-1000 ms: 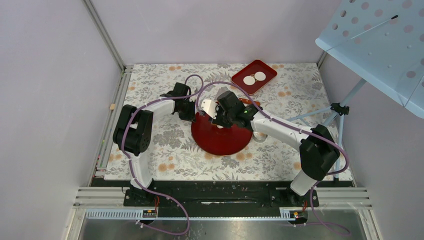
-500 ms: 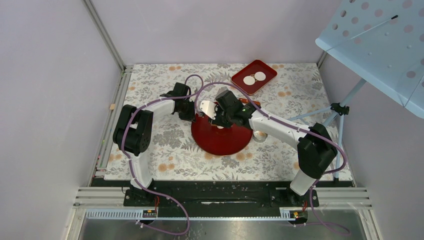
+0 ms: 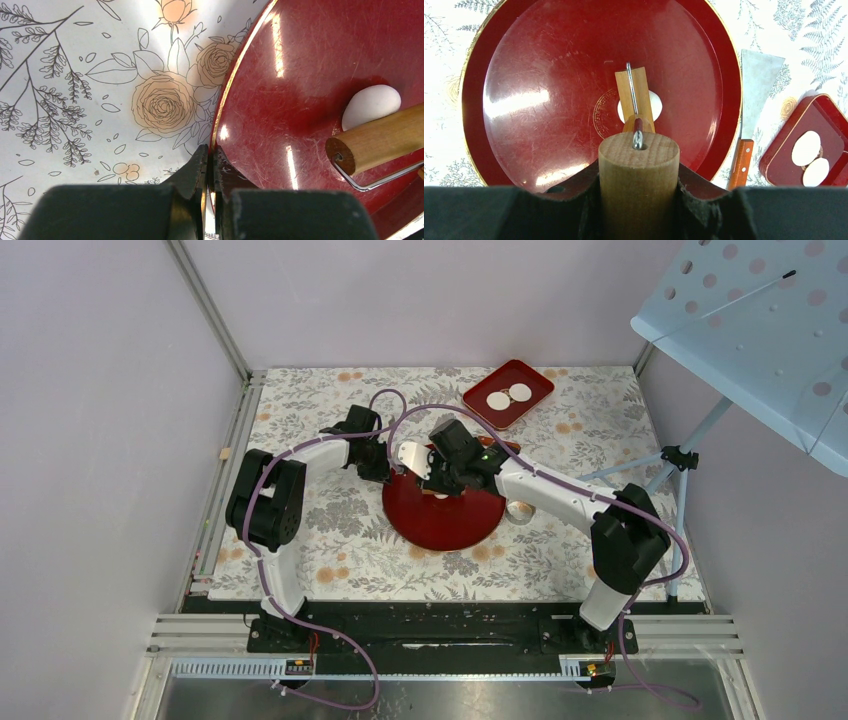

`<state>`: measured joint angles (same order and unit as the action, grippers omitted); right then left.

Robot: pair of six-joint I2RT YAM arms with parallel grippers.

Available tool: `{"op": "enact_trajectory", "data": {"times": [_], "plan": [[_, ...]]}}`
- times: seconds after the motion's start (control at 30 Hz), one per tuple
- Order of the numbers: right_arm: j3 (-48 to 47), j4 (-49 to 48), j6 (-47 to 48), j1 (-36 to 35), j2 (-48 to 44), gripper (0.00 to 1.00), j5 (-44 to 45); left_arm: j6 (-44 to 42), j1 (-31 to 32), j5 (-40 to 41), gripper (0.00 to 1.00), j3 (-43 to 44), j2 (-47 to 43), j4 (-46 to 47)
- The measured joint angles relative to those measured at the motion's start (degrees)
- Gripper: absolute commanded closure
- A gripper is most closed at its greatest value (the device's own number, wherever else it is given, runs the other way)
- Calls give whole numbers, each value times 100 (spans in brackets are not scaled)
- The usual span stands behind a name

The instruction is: Roll out the dumpling wrappers from the dough

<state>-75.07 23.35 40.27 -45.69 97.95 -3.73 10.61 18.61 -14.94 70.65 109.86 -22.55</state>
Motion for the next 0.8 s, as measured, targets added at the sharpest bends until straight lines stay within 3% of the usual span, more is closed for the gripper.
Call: {"op": "enact_trajectory", "data": {"times": [0.8], "plan": [[-273, 295, -2, 203, 197, 100, -420, 0, -28, -68, 100, -4, 0, 11]]}}
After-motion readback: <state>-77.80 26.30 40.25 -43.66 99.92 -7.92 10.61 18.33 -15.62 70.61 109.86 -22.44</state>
